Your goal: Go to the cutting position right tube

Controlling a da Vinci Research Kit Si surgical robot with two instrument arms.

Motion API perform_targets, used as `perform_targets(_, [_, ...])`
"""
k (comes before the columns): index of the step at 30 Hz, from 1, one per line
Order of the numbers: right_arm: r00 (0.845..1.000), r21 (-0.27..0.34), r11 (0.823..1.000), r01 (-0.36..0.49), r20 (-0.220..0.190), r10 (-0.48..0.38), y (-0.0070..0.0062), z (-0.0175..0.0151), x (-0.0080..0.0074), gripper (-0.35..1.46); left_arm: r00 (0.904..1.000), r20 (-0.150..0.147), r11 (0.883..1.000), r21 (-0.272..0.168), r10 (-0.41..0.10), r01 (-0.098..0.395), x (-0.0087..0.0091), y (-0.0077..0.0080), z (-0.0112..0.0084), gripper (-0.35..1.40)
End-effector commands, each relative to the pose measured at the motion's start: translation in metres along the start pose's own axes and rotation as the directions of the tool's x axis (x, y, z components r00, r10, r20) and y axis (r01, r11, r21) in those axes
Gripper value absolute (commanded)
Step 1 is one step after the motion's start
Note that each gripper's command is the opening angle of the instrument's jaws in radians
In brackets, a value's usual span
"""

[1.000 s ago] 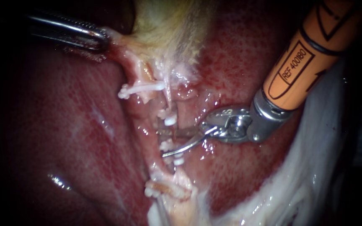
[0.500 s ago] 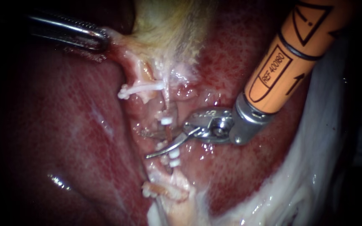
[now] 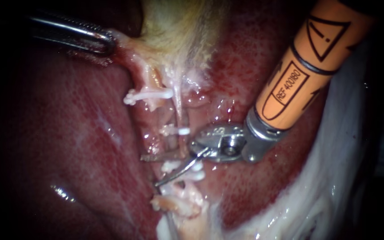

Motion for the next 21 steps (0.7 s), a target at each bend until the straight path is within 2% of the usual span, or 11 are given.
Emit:
perform_targets(1, [1.0,-0.006,1.0,0.013,-0.004,-0.013,-0.0001,-0.0001,0.0004,1.3,1.0,0.0,1.0,-0.001,0.0,0.0,0.0,0.0,0.0,-0.35])
perform_targets(5, [0.999,-0.023,0.999,0.045,-0.017,-0.045,-0.0007,-0.0008,0.002,1.3,1.0,0.0,1.0,-0.001,0.0,0.0,0.0,0.0,-0.0001,-0.35])
perform_targets(10, [0.997,-0.036,0.997,0.065,-0.025,-0.066,-0.0012,-0.0011,0.0032,1.28,1.0,0.0,1.0,-0.001,0.0,0.0,0.0,0.0,0.0,-0.35])
perform_targets(21, [0.998,-0.036,0.997,0.065,-0.025,-0.066,-0.0013,-0.001,0.0033,1.28,1.0,0.0,1.0,-0.001,0.0,0.0,0.0001,0.0,0.0,-0.35])
